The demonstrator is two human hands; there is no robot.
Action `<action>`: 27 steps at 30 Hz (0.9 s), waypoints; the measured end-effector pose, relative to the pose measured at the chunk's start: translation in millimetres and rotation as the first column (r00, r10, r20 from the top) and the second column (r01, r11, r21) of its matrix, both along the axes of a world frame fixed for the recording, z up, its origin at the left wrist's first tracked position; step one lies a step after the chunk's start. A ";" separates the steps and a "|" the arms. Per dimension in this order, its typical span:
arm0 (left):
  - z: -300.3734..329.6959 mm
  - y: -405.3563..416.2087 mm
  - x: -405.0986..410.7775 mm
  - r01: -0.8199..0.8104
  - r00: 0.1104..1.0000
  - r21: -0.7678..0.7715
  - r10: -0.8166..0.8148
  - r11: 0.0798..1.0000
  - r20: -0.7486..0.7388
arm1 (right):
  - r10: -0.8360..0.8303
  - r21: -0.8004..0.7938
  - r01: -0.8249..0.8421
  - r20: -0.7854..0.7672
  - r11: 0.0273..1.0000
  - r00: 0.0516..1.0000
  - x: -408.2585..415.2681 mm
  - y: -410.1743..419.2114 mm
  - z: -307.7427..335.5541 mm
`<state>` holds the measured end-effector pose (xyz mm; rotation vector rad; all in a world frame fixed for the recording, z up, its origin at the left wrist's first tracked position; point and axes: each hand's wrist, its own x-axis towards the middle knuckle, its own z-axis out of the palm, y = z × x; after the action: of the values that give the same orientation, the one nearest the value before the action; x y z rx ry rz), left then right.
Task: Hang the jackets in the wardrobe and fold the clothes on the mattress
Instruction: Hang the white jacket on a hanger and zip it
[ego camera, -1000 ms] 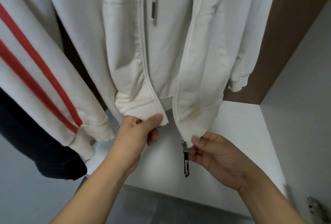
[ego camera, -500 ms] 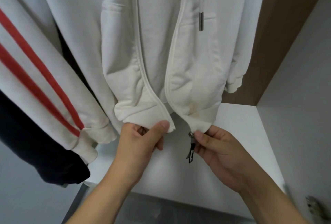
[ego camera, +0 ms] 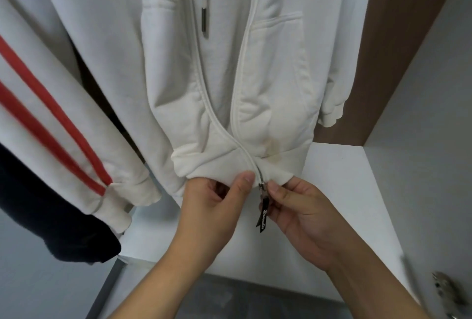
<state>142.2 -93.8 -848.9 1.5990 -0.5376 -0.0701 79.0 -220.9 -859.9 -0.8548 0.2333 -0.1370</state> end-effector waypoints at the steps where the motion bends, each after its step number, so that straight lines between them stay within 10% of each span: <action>1: -0.4 -0.6 -0.5 -0.016 1.000 0.007 0.016 1.000 0.014 | -0.007 -0.002 0.007 -0.003 1.000 1.000 0.0 0.3 0.2; 27: -3.9 4.0 3.3 0.035 0.999 0.273 -0.033 0.962 -0.012 | -0.213 -0.096 0.206 -0.065 0.974 0.975 -0.5 9.1 -0.2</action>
<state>145.5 -89.9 -852.8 1.8573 -0.5684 -0.1826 78.5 -211.9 -860.1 -0.9233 0.3909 -0.3151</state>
